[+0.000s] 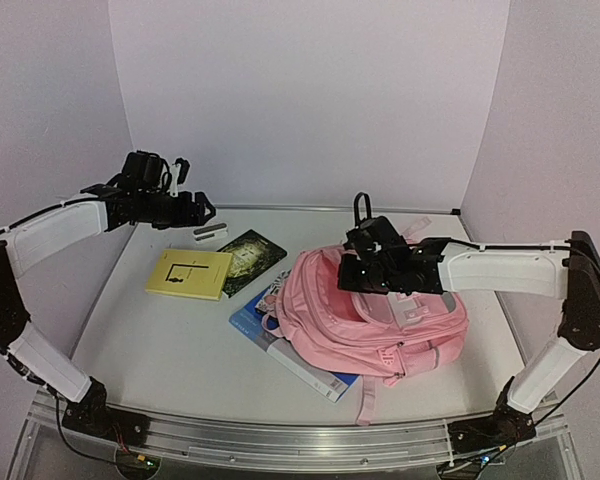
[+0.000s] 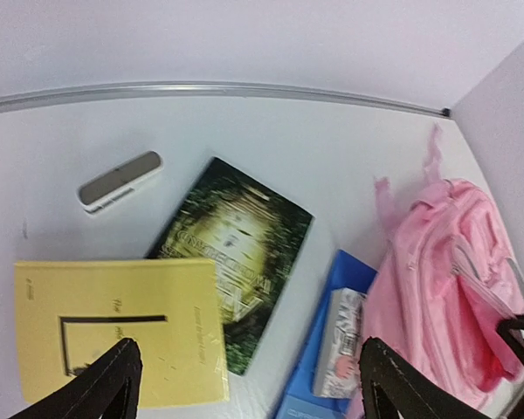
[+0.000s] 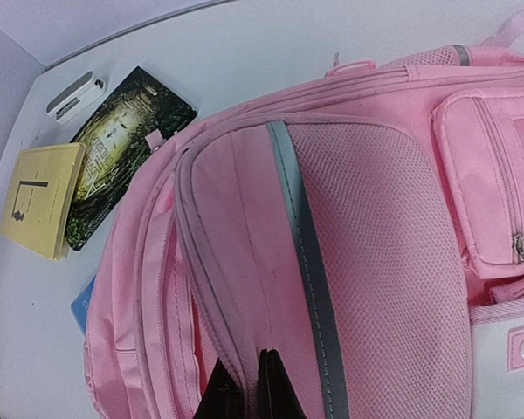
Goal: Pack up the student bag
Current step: Pick up the stationery from the center of the board.
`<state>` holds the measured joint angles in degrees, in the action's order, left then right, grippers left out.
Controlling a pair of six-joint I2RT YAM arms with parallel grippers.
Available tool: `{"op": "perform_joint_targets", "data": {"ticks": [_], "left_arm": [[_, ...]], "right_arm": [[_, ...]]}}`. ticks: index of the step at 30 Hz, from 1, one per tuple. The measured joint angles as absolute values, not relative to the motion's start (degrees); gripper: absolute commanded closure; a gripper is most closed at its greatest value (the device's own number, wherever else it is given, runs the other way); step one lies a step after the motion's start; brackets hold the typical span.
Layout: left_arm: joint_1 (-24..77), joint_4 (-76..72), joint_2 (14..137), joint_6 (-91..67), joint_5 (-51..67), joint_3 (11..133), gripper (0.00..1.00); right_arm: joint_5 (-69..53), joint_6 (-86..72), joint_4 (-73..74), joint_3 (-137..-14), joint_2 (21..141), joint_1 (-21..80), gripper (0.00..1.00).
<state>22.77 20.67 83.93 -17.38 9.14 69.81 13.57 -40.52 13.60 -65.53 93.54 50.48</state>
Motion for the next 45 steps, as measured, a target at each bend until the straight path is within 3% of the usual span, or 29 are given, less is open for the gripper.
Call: {"op": "perform_joint_targets", "data": {"ticks": [8,16,32,36,41,45], "left_arm": [[14.0,23.5,101.9,2.0,7.2,82.2,0.14],[12.1,24.1,116.7,18.2,5.3,92.9,0.14],[12.3,29.4,134.9,28.5,4.8,110.7,0.15],[12.3,31.5,135.9,28.7,4.8,111.3,0.2],[12.3,34.4,138.1,29.0,4.8,116.1,0.4],[12.3,35.0,138.5,28.8,5.0,116.5,0.47]], "right_arm": [[11.1,-40.6,11.8,-64.8,93.5,50.4,1.0],[9.1,-41.2,10.6,-64.3,93.5,50.3,1.0],[7.2,-42.9,8.6,-62.0,92.1,50.1,1.0],[6.9,-43.3,8.1,-61.7,92.1,50.1,1.0],[6.6,-43.7,8.0,-61.7,92.1,50.1,1.0],[6.4,-43.9,7.2,-61.1,92.1,50.1,1.0]]}}
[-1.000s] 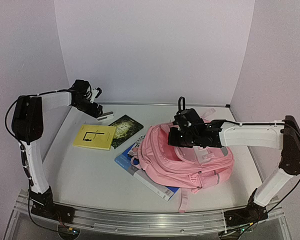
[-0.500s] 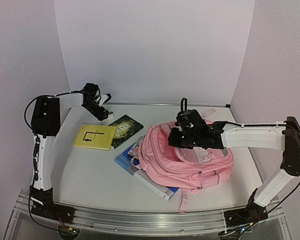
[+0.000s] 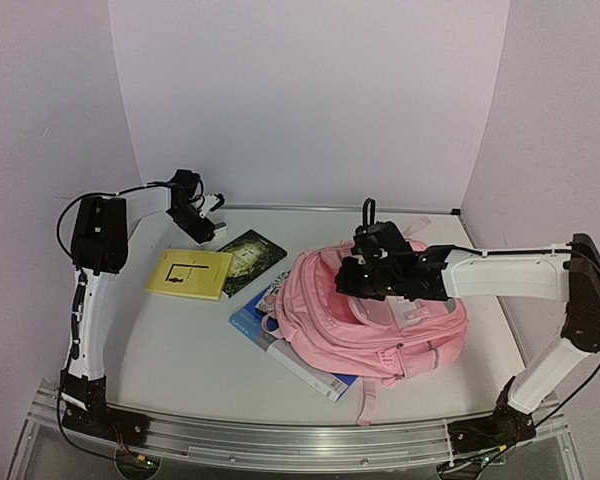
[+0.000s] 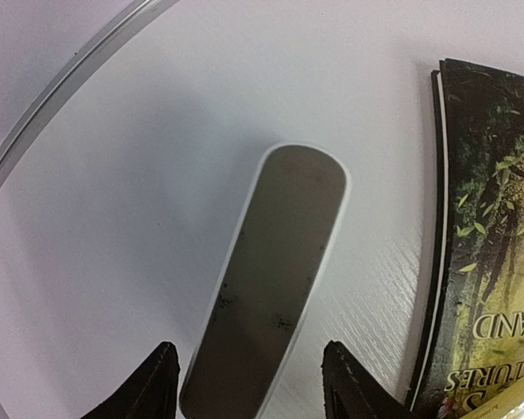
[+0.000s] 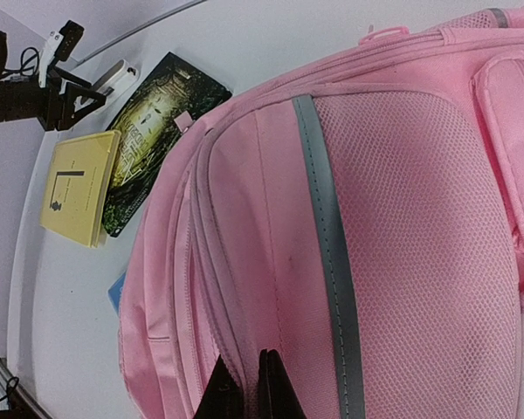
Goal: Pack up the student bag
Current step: Pick up the stationery from the center of the board.
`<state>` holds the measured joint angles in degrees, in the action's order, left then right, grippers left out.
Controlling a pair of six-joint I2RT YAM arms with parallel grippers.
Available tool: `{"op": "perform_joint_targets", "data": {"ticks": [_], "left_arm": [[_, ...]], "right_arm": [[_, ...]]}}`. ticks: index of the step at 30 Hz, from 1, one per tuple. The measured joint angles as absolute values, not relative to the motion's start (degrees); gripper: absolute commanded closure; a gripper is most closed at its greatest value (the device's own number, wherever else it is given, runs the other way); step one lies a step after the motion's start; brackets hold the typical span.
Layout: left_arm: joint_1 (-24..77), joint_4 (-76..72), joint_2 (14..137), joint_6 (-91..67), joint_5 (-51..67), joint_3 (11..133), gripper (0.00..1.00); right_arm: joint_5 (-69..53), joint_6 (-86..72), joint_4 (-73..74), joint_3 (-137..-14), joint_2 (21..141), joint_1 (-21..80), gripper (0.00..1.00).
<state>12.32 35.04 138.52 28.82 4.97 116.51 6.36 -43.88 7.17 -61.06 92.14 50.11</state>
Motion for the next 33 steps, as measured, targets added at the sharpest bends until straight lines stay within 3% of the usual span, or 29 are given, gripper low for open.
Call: {"op": "perform_joint_targets", "data": {"ticks": [7,14,26,33], "left_arm": [[12.3,36.2,138.5,29.2,5.4,116.5,0.55],[12.3,36.8,139.0,30.0,5.4,116.9,0.82],[12.3,36.1,136.8,25.3,6.6,113.9,0.95],[12.3,33.2,125.3,13.2,11.9,105.3,0.95]], "right_arm": [[6.2,-44.2,6.4,-60.4,92.0,50.1,1.0],[6.1,-44.5,6.1,-59.8,91.3,50.1,1.0],[5.8,-45.0,6.5,-59.2,89.7,50.1,1.0],[5.9,-45.1,7.0,-59.2,88.8,50.1,1.0]]}}
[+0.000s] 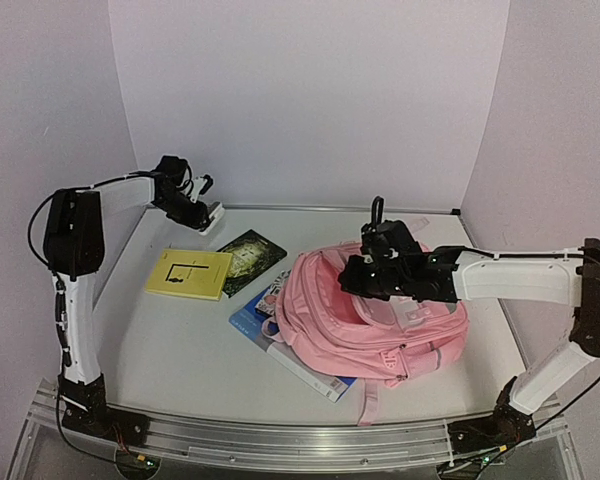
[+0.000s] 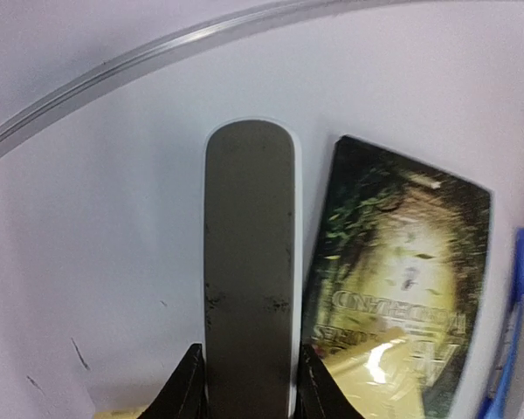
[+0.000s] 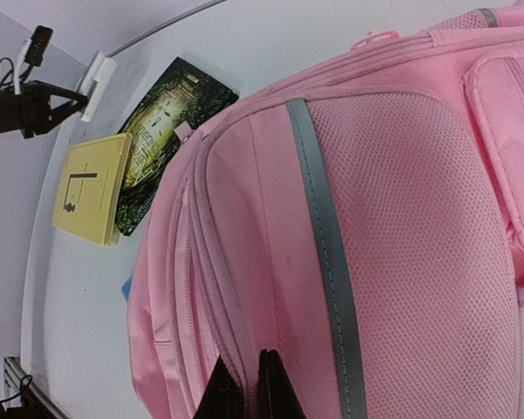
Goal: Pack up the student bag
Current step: Pick up the stationery from the center of the board, then place the stationery in the student bag.
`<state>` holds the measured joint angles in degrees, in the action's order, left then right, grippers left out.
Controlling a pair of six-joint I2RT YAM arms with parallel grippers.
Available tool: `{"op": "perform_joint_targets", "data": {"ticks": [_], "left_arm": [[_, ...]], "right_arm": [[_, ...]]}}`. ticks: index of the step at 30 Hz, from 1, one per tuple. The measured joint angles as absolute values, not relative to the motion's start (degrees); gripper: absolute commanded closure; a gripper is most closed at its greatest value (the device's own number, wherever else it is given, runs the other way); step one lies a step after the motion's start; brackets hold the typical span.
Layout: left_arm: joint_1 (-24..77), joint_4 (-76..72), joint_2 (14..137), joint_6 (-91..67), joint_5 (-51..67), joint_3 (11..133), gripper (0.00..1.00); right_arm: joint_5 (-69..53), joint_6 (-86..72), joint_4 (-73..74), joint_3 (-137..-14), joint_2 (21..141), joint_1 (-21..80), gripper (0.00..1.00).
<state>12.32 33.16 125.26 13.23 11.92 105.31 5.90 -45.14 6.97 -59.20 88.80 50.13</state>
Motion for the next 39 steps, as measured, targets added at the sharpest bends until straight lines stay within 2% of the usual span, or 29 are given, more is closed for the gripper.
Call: {"op": "perform_joint_targets", "data": {"ticks": [6,12,18,27,39], "left_arm": [[13.5,23.1,107.3,-2.1,21.9,89.3,0.95],[23.3,16.5,99.7,-14.3,27.9,78.9,0.95],[32.7,10.3,97.0,-25.9,35.1,69.3,0.94],[42.4,-0.8,95.7,-42.6,38.6,61.2,0.94],[47.8,-10.1,99.5,-54.9,39.0,61.2,0.93]], "right_arm": [[6.4,-45.1,7.4,-59.1,86.8,50.1,1.0],[6.4,-45.1,7.4,-59.1,86.8,50.1,1.0],[6.4,-45.0,7.4,-59.1,86.8,50.1,1.0],[6.7,-44.6,7.3,-59.1,86.8,50.2,1.0],[6.7,-44.4,7.3,-59.1,86.8,50.2,1.0]]}}
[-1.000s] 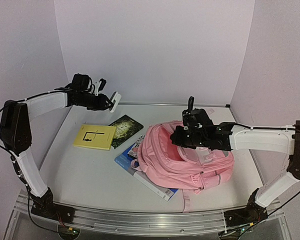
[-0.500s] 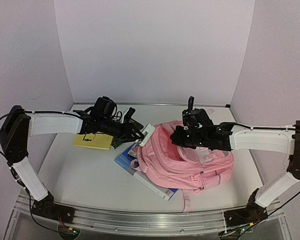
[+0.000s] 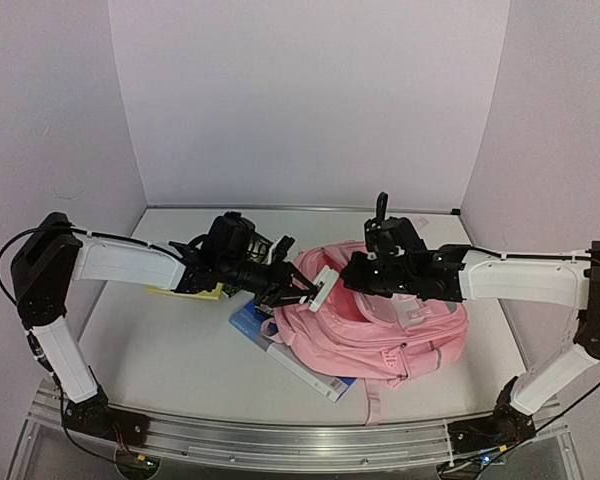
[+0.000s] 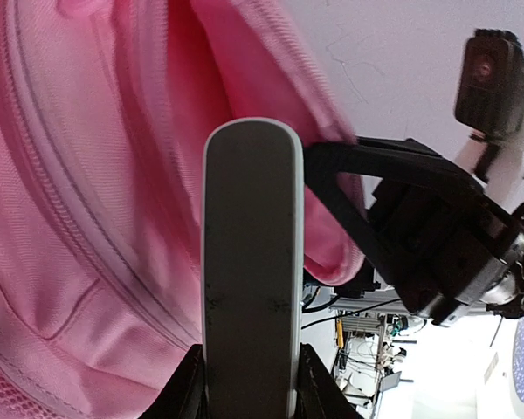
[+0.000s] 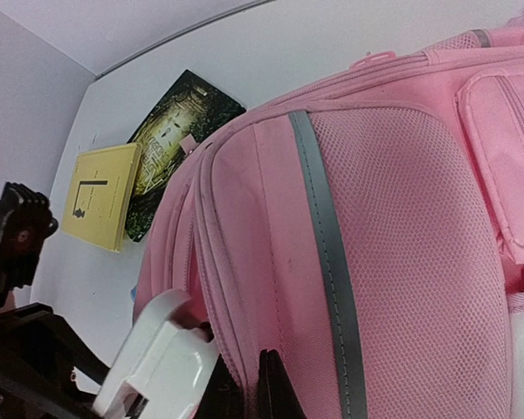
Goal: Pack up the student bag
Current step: Place the stationery in the student bag.
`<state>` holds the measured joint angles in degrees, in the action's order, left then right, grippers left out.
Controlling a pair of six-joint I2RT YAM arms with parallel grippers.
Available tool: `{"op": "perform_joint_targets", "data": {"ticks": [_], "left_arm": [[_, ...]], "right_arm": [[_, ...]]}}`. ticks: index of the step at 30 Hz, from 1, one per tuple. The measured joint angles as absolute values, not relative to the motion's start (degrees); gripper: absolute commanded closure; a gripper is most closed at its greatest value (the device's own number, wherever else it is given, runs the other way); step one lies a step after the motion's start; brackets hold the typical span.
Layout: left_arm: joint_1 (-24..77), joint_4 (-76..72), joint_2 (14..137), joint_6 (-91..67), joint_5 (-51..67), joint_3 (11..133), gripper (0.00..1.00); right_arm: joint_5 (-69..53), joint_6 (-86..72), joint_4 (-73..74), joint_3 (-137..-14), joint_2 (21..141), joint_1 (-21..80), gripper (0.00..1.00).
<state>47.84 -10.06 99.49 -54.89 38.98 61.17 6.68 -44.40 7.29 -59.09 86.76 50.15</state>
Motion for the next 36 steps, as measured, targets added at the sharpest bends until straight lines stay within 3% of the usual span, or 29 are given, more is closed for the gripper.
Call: {"op": "perform_joint_targets", "data": {"ticks": [22,26,36], "left_arm": [[48.2,-17.2,114.5,-63.1,35.7,72.1,0.86],[48.4,-18.0,117.2,-63.6,34.8,75.0,0.76],[48.7,-8.9,116.1,-53.1,31.5,78.4,0.31]], "right_arm": [[6.0,-42.9,6.9,-59.1,86.8,49.9,1.0],[5.7,-43.1,6.6,-59.1,86.8,49.9,1.0],[5.7,-43.3,6.4,-59.1,86.8,50.0,1.0]]}}
